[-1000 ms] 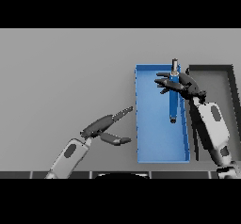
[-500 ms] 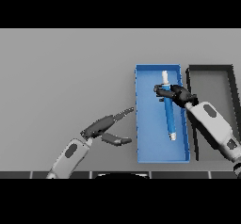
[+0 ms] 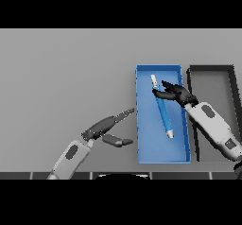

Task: Pick up the blue pipe and place it into the blue bin.

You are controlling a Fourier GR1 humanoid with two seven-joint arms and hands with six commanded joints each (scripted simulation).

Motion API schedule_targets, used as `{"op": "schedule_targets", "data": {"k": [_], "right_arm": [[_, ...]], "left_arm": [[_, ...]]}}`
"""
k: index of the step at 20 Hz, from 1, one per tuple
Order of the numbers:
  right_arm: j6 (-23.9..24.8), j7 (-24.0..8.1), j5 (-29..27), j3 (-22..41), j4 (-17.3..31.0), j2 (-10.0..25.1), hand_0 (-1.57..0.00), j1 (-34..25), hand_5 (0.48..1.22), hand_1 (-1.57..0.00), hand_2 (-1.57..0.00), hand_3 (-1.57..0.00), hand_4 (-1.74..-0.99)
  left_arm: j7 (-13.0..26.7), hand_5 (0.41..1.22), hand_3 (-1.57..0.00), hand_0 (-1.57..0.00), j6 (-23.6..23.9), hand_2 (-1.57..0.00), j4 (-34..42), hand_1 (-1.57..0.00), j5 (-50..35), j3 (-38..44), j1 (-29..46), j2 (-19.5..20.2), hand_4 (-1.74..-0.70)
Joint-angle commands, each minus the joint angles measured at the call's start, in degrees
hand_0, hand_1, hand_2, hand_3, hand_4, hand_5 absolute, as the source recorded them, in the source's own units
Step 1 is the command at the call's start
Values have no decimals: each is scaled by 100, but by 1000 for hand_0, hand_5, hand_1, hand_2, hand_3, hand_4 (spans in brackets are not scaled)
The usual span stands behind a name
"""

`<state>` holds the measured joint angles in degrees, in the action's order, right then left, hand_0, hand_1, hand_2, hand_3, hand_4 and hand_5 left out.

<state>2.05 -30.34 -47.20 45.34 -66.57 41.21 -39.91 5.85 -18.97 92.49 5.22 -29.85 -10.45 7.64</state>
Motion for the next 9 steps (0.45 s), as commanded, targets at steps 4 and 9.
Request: {"op": "schedule_targets", "data": {"k": [4, 9], "right_arm": [[30, -107, 19, 29, -5, -33, -11, -58, 675, -10, -9, -7, -1132], [-193, 102, -15, -17, 143, -10, -9, -14, 677, -8, -7, -6, -1129]], "left_arm": [[44, 466, 1, 1, -2, 1, -51, 1, -16, 27, -50, -19, -922], [-79, 468, 1, 1, -79, 1, -187, 1, -81, 101, -114, 20, -920]]}}
